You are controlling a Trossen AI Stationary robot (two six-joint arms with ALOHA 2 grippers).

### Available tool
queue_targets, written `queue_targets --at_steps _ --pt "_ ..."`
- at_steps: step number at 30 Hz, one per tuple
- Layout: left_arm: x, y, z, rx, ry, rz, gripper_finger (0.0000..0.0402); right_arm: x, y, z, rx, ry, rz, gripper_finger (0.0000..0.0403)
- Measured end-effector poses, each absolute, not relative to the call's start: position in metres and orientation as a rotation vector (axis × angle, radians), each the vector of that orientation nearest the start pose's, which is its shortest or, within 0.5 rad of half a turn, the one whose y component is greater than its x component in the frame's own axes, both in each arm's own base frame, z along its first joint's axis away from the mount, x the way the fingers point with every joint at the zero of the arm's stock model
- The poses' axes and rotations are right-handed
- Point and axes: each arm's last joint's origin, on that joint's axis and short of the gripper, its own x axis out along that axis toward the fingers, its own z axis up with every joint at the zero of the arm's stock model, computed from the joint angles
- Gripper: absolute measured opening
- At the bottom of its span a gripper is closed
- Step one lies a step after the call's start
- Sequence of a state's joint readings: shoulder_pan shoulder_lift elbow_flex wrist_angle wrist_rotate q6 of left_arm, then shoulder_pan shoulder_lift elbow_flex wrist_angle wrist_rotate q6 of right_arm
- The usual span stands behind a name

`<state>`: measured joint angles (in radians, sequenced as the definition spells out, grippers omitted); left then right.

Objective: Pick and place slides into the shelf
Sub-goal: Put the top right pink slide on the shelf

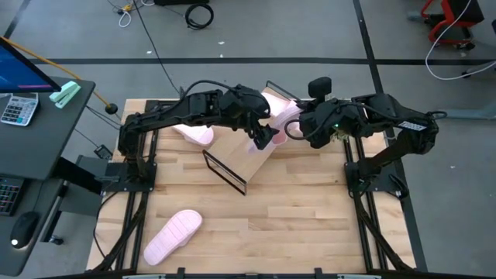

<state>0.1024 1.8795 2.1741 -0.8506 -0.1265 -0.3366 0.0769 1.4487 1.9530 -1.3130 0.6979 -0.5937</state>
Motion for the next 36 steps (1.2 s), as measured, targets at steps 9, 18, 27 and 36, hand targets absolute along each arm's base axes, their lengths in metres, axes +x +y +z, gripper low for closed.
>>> queue_targets --at_steps 9,18,27,36 --pt "0.405 0.046 0.425 -0.345 0.513 0.353 0.0284 0.236 0.000 0.471 -0.851 0.922 -0.342 0.0038" --pt "0.411 0.047 0.420 -0.380 0.510 0.366 0.0185 0.237 0.000 0.471 -0.847 0.920 -0.333 0.0038" --pt "0.411 0.048 0.419 -0.372 0.502 0.378 0.0092 0.237 0.000 0.471 -0.848 0.920 -0.335 0.0038" --pt "0.412 0.049 0.420 -0.373 0.491 0.387 0.0116 0.235 0.000 0.472 -0.850 0.921 -0.341 0.0121"
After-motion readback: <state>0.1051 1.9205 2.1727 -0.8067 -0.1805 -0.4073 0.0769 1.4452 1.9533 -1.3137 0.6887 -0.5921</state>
